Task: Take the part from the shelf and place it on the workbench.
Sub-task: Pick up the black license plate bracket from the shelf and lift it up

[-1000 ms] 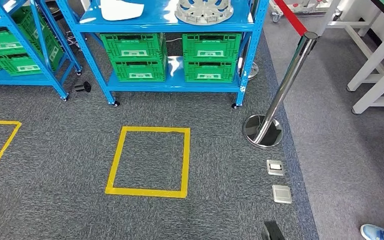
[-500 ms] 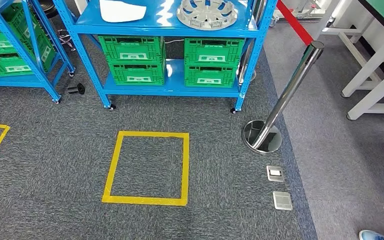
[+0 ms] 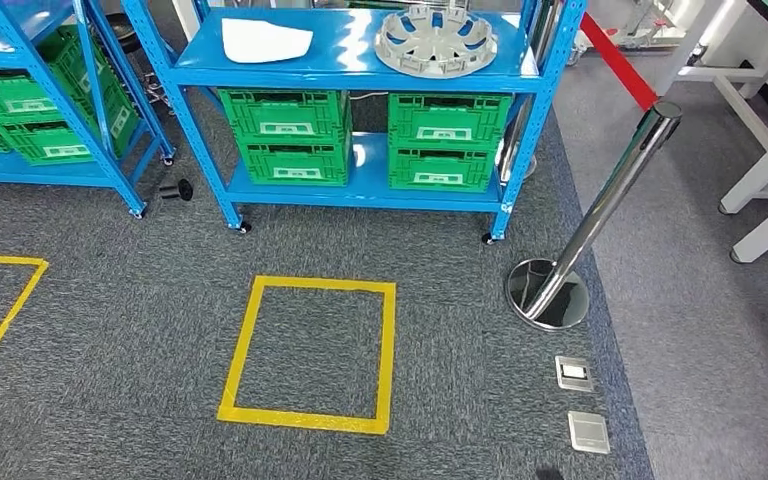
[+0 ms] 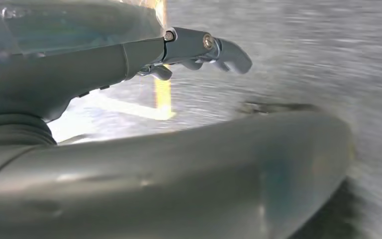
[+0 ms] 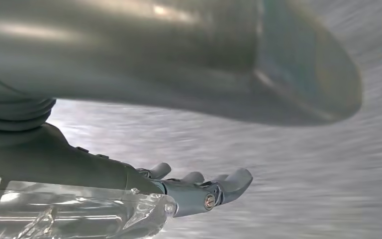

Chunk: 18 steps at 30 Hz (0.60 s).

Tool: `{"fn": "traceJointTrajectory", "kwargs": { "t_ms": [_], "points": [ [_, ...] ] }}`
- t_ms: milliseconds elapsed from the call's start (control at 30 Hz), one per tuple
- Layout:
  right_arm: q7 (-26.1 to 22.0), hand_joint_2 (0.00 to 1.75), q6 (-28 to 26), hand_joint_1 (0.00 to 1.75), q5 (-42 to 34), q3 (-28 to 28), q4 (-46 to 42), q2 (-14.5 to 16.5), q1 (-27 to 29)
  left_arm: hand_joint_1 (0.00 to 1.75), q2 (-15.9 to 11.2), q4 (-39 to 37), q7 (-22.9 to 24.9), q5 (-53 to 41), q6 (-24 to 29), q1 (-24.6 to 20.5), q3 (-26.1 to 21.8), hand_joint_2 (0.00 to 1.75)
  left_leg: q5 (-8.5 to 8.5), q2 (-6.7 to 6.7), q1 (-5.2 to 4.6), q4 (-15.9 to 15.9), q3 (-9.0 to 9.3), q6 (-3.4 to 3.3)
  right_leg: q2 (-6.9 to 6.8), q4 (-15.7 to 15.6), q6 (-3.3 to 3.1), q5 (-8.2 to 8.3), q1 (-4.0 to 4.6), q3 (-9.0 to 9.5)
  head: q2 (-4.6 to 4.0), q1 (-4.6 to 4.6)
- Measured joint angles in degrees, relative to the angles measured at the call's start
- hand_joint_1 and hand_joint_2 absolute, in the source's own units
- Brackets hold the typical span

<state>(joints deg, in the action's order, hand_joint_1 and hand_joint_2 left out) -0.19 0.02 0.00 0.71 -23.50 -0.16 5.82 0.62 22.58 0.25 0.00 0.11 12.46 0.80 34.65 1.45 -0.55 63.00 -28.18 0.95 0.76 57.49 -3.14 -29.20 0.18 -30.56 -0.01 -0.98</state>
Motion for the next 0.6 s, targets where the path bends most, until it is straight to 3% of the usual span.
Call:
{"fn": "traceJointTrajectory", "kwargs": {
  "t_ms": [67, 100, 133, 167, 233, 300, 433, 500, 600],
  "points": [
    [0.0, 0.00, 0.0, 0.00, 0.0, 0.0, -2.8, 0.0, -2.7, 0.00, -0.3, -2.9, 0.0, 0.0, 0.0, 2.1, 0.0, 0.00, 2.86, -0.19, 0.43, 6.6, -4.51, 0.73, 0.32, -0.1, 0.06, -0.50, -0.20, 0.50, 0.01, 0.57],
    [0.0, 0.00, 0.0, 0.00, 0.0, 0.0, -4.1, 0.1, -3.6, 0.00, -0.4, -4.2, 0.0, 0.0, 0.0, 3.2, 0.0, 0.00, 3.66, -0.25, 0.61, 8.7, -6.36, 1.04, 0.67, -0.1, 0.18, -0.86, -0.33, 0.81, 0.01, 0.76],
    [0.0, 0.00, 0.0, 0.00, 0.0, 0.0, -5.1, 0.1, -4.2, 0.00, -0.5, -5.2, 0.0, 0.0, 0.0, 4.2, 0.0, 0.00, 3.42, -0.30, 0.77, 9.1, -7.43, 1.30, 1.06, -0.1, 0.36, -1.29, -0.51, 1.28, 0.01, 1.00],
    [0.0, 0.00, 0.0, 0.00, 0.0, 0.0, -5.7, 0.1, -4.4, 0.00, -0.5, -5.8, 0.0, 0.0, 0.0, 4.8, 0.0, 0.00, 1.89, -0.34, 0.91, 7.7, -7.66, 1.51, 1.38, -0.1, 0.62, -1.77, -0.71, 1.90, 0.01, 1.25],
    [0.1, 0.00, -0.1, 0.00, 0.0, -0.1, -6.1, 0.0, -3.5, 0.00, -0.6, -6.3, 0.0, 0.0, 0.0, 4.3, 0.0, 0.00, -3.65, -0.63, 1.17, 1.3, -6.47, 1.80, 1.38, -0.1, 1.29, -2.87, -1.05, 3.29, 0.01, 1.59],
    [0.2, 0.00, -0.1, 0.00, 0.0, -0.1, -5.4, 0.0, -1.4, 0.00, -0.6, -5.8, -0.3, 0.0, 0.0, 1.8, 0.0, 0.00, -6.32, -1.12, 1.10, -3.0, -5.52, 1.37, 0.89, -0.2, 1.99, -3.82, -1.05, 4.03, 0.01, 1.87],
    [0.4, 0.00, 0.0, 0.00, 0.0, 0.0, -1.9, 0.2, 4.2, 0.00, -0.4, -2.0, -0.5, 0.0, 0.0, -3.6, 0.0, 0.00, -6.11, -1.16, 1.05, -3.8, -4.48, -0.69, 0.24, 0.9, 3.19, -4.47, -0.82, 4.48, 0.01, 1.57],
    [0.4, 0.00, 0.0, 0.00, 0.0, 0.0, 0.4, 0.2, 6.7, 0.00, -0.3, 0.3, -0.6, 0.0, 0.0, -6.5, 0.0, 0.00, -5.72, -0.84, 1.17, -4.0, -3.86, -1.26, -0.12, 5.2, 3.56, -5.88, -0.83, 1.92, 0.01, 1.05],
    [0.5, 0.00, 0.0, 0.00, 0.0, 0.0, 4.5, 0.1, 10.3, 0.00, -0.4, 4.3, -0.7, 0.0, 0.0, -10.4, 0.0, 0.00, -4.79, 0.25, 0.87, -4.0, -3.12, -1.79, -0.36, 15.4, 3.71, -9.63, -0.78, -5.69, 0.01, 0.26]
  ]
}}
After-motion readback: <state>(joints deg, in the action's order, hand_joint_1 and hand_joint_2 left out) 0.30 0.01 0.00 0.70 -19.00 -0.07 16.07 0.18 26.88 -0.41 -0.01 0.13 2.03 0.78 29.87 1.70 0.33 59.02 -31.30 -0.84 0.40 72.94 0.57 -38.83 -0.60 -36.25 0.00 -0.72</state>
